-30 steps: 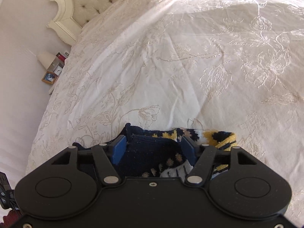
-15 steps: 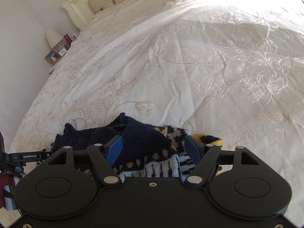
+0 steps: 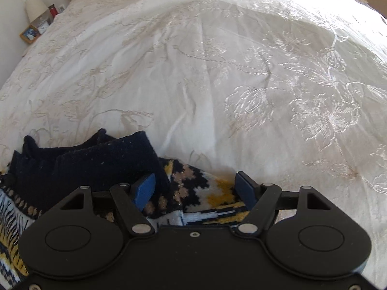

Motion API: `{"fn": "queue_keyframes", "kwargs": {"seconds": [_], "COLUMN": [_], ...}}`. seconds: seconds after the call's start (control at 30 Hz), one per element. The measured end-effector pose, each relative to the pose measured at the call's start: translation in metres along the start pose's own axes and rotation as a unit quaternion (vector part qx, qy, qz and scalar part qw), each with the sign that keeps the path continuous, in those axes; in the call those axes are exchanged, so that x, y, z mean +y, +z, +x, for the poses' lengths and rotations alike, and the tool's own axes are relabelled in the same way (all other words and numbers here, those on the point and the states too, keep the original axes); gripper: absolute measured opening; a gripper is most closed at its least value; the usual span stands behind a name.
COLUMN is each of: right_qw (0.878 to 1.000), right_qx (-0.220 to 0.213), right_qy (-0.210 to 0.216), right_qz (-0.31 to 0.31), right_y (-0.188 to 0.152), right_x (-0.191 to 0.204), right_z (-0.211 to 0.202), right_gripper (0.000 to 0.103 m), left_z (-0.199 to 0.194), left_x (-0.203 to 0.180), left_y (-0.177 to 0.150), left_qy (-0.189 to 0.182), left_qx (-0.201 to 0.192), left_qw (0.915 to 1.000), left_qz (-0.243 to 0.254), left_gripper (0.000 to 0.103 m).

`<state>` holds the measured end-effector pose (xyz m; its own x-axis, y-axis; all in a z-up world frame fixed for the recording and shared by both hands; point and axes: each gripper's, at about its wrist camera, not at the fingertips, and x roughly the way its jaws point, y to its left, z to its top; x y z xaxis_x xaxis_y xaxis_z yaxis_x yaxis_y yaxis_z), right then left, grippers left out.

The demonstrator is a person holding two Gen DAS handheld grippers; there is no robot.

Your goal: Fold small clothes

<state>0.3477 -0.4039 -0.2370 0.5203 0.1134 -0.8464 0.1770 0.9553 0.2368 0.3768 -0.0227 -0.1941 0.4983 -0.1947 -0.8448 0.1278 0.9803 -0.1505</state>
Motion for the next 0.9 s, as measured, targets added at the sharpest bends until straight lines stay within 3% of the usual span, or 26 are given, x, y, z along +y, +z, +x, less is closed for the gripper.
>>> {"fn": "queue_keyframes", "kwargs": {"seconds": [0.1,0.27,0.4,0.67,0.77,0.83,0.9], "right_qw": [0.999,0.996,0.994,0.996,0.995,0.994,0.993], "right_qx": [-0.008,-0.04,-0.042,-0.006,0.0,0.004,0.011], "right_qy": [-0.022,0.045,0.079,0.057,0.077,0.098,0.109], "right_qz": [0.036,0.071,0.066,0.062,0.068,0.055,0.033], "right_y": [0.0,-0.02,-0.047,-0.11,-0.126,-0.135,-0.142], "right_x": [-0.011,-0.027,-0.029,-0.024,-0.024,-0.022,-0.019], "right_z": [-0.011,-0.052,-0.079,-0.101,-0.106,-0.108,-0.108], "right_gripper": [0.076,0.077,0.082,0.082,0.082,0.077,0.062], "left_z": [-0.019,-0.054,-0.073,-0.087,-0.095,-0.101,-0.108], "left_x": [0.001,-0.001,-0.01,-0.048,-0.062,-0.068,-0.073], "left_y": [0.001,-0.011,-0.039,-0.097,-0.111,-0.12,-0.129], "left_qy": [0.014,0.004,0.0,-0.031,-0.041,-0.047,-0.049], "left_qx": [-0.019,-0.034,-0.021,0.027,0.031,0.033,0.037], "left_qw": [0.9997,0.9994,0.9996,0.9983,0.9981,0.9981,0.9979], "left_qz": [-0.003,-0.001,0.017,0.042,0.035,0.025,0.022], "left_gripper": [0.038,0.038,0.038,0.038,0.038,0.038,0.038]}}
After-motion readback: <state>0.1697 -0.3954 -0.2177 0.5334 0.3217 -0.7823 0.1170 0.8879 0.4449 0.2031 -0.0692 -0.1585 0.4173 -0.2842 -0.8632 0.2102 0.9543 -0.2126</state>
